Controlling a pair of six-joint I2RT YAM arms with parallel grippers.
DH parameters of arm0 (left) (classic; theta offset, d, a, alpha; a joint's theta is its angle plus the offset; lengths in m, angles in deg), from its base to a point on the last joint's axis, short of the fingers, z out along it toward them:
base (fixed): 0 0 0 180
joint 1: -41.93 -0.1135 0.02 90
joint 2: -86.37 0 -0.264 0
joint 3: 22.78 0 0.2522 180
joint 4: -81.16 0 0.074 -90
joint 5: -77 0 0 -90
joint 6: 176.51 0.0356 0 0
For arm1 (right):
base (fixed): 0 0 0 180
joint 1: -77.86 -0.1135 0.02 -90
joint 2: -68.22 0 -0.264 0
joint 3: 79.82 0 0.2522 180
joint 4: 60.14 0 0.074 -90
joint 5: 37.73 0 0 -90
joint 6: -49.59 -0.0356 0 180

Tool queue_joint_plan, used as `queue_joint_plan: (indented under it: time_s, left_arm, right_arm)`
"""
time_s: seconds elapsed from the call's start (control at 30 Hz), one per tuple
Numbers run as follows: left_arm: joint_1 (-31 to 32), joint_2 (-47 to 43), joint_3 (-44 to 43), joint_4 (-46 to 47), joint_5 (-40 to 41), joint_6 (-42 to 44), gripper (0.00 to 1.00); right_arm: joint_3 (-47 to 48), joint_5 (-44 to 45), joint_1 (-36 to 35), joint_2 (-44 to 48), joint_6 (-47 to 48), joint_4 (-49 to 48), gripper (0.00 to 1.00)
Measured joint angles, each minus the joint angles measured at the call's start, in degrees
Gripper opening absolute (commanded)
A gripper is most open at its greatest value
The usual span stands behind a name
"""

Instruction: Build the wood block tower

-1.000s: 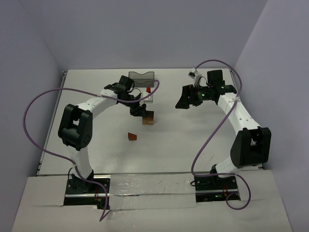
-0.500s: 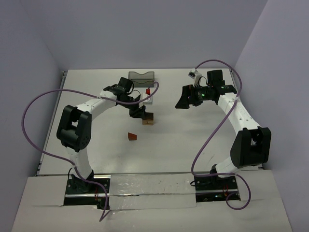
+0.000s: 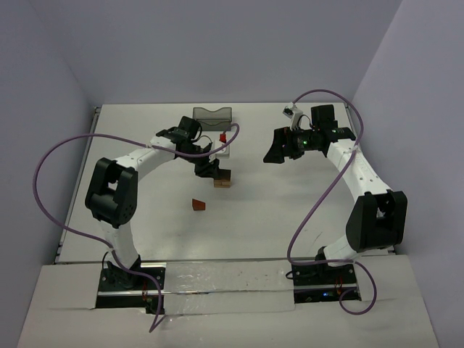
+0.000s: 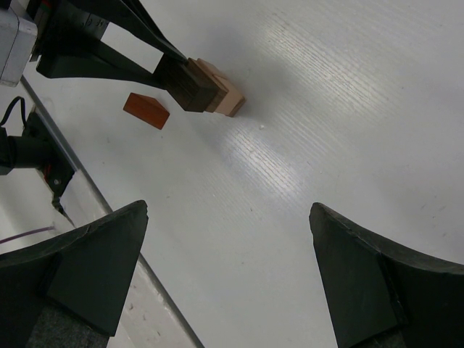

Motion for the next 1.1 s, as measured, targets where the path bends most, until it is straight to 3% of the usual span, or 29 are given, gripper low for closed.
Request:
queue_joint_plan:
  time_s: [0.17,0.83,1.1]
  left_arm:
    - [0.02,0.00,0.00,0.00,0.02,0.00,0.35]
    - [0.02,0.00,0.00,0.02,0.04,-0.02,0.58]
    - [0.02,0.02,0.00,0.09,0.04,-0.07,0.54]
  right_arm:
    - [0.00,0.00,0.00,0.00,0.00,0.00,1.00]
    - [0.00,0.00,0.00,0.00,0.01,0.00,1.00]
    - [0.00,0.00,0.00,0.00,0.00,0.00,1.00]
